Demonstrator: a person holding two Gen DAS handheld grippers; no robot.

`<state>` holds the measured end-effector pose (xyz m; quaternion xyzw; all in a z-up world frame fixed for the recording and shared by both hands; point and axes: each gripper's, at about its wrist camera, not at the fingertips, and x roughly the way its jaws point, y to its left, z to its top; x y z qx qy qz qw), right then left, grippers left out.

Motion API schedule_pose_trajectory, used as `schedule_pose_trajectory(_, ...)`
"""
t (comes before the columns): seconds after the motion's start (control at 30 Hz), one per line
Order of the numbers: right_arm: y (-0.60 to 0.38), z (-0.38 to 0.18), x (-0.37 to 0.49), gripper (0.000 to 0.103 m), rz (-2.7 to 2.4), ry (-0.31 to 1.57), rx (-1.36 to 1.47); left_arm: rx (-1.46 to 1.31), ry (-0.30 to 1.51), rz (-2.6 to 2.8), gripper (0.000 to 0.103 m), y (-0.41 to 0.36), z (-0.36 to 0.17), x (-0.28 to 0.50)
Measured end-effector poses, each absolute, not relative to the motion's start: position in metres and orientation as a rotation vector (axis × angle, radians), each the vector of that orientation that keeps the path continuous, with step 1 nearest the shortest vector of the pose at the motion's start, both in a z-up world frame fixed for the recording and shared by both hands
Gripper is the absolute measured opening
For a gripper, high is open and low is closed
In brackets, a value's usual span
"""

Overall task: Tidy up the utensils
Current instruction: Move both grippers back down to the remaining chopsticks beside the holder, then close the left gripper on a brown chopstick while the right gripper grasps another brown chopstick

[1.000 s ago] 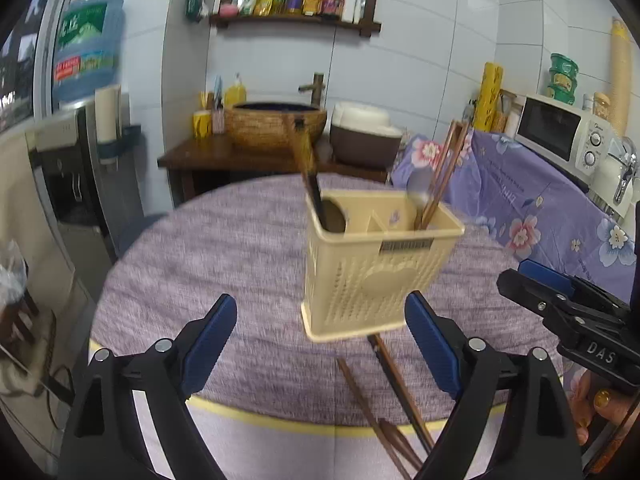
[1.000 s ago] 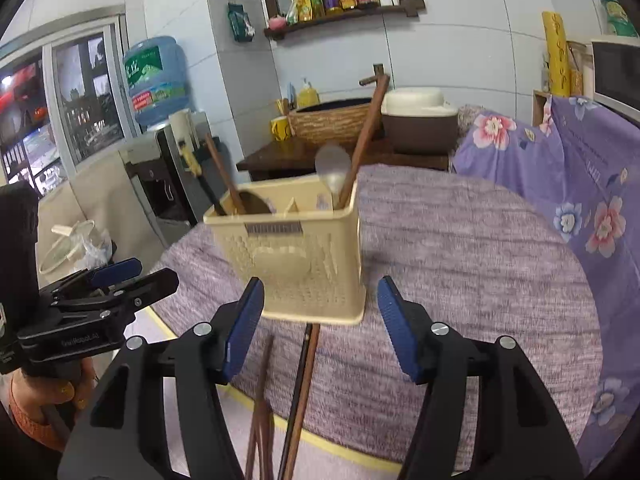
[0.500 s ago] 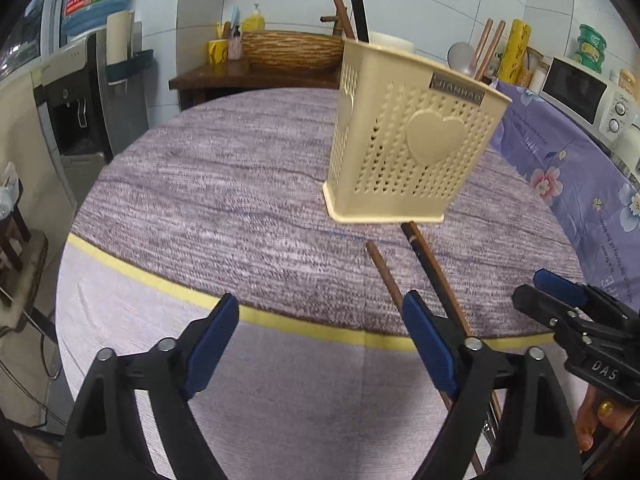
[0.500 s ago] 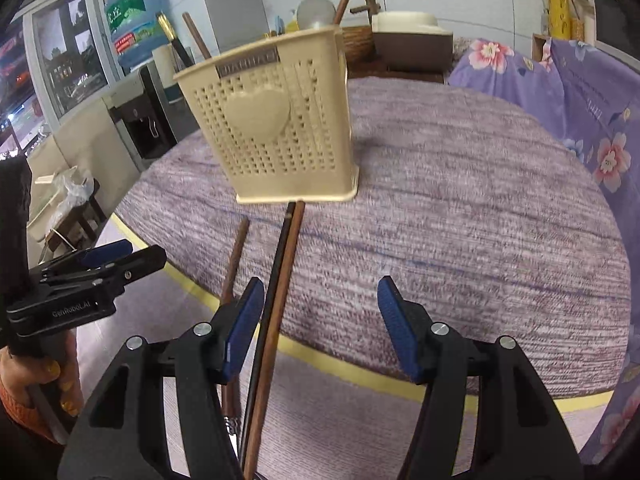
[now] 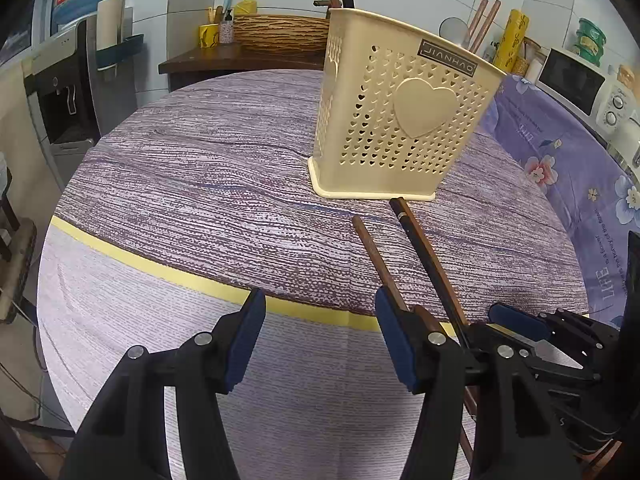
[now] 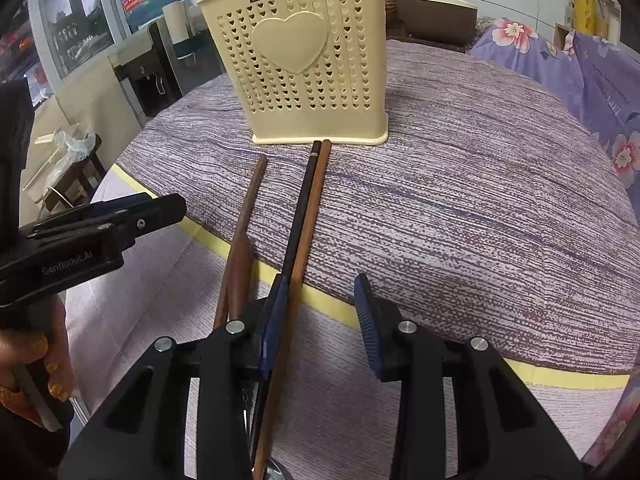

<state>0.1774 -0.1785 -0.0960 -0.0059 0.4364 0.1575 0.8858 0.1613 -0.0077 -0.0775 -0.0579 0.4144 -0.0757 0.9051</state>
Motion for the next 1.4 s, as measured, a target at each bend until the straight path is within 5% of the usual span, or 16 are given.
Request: schedule_pose_trajectory(1.4,-0.199,-0.091,0.187,0.03,0.241,0.969,-0.019,-0.114,0.896,-0.164,0.057,-0.014,-0.084,0.168)
